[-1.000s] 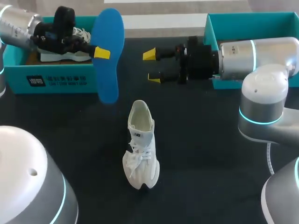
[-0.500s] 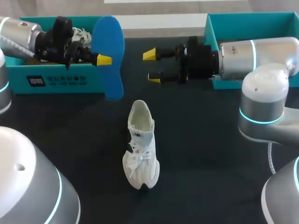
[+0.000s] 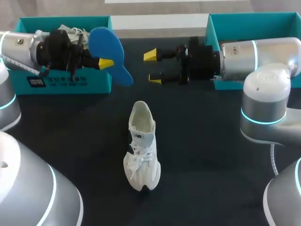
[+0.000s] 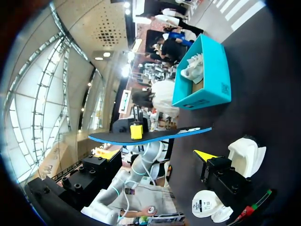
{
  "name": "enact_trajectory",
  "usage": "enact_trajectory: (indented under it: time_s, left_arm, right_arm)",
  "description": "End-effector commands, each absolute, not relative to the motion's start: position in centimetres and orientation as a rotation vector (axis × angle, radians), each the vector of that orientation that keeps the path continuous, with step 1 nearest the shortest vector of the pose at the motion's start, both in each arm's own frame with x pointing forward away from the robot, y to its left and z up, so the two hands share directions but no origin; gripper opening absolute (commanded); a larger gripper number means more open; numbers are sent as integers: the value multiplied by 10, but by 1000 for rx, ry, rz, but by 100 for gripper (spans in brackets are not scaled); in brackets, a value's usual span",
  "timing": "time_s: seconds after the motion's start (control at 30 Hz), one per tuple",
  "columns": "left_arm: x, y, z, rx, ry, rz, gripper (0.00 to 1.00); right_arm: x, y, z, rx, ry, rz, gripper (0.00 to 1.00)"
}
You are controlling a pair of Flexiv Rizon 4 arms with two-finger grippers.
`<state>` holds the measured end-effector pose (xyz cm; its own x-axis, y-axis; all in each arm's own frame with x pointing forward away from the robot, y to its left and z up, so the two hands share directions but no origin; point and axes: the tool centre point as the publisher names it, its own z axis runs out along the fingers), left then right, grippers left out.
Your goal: Take the shoe out of the shoebox, open the shoe tongue, remove and reinsert the insole, then place the shoe into the shoebox
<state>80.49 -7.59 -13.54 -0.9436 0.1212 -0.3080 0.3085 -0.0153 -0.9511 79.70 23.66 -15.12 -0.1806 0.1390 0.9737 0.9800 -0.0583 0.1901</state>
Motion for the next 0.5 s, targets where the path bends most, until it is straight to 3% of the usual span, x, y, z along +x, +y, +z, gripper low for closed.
enact_trajectory:
  time_s: [0.03, 0.2, 0.5]
  left_arm:
    - [801, -76, -141, 630, 1881, -2042, 0]
    - [799, -73, -145, 781, 1776, -2021, 0]
    - [810, -68, -165, 1255, 1310, -1419, 0]
  right_arm:
    - [796, 239, -151, -1272, -1413, -1337, 100]
    - [796, 239, -151, -1272, -1413, -1337, 100]
    - [796, 239, -151, -1272, -1413, -1337, 100]
